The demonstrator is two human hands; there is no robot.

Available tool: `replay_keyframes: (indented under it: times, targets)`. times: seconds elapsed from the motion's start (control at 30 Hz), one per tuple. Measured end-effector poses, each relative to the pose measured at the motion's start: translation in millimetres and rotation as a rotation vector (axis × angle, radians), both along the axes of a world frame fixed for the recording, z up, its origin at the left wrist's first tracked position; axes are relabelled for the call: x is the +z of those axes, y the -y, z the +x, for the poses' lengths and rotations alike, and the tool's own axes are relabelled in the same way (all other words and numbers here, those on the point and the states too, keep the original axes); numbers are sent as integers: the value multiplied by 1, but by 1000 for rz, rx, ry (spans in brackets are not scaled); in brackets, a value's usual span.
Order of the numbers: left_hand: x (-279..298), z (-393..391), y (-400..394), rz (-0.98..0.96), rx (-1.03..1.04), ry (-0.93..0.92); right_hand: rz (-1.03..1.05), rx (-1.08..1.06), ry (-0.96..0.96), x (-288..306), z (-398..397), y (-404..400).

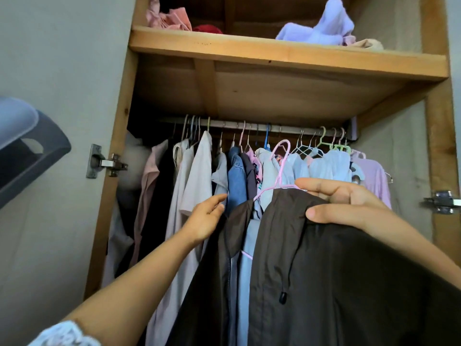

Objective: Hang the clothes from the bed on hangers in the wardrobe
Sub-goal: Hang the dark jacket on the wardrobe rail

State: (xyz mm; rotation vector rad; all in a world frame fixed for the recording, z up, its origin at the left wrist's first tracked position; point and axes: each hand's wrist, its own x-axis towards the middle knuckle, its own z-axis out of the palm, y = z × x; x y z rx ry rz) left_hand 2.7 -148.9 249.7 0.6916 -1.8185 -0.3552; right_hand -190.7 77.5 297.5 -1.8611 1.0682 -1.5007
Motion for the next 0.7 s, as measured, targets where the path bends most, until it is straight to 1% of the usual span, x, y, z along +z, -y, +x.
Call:
replay_keyframes:
  times: [0.03,0.13,0.2,0.3,0.37,0.43,0.53,0.63,0.7]
  targets:
    - [4,-3,6,-55,19,23,0,-2,-3,2,1,5]
    - [25,-7,24,-254,160,157,-13,1,3,9,2,20]
    - [40,-9,29,-282,248,250,-21,17,13,10,4,24]
    - [55,-8,50,-295,464,527,-27,6,-15,13,7,31]
    - [60,-2,66,-320,607,652,-36,-18,-16,14,5,34]
    - [60,8,81,-329,743,666,-44,-47,16,16,2,38]
    - [55,30,99,-291,921,622,-57,-59,35,19,1,44]
    - [47,51,110,-289,1025,624,-81,-58,23,24,7,57]
    - [45,58,113,-296,1033,633,-128,-71,18,29,14,72]
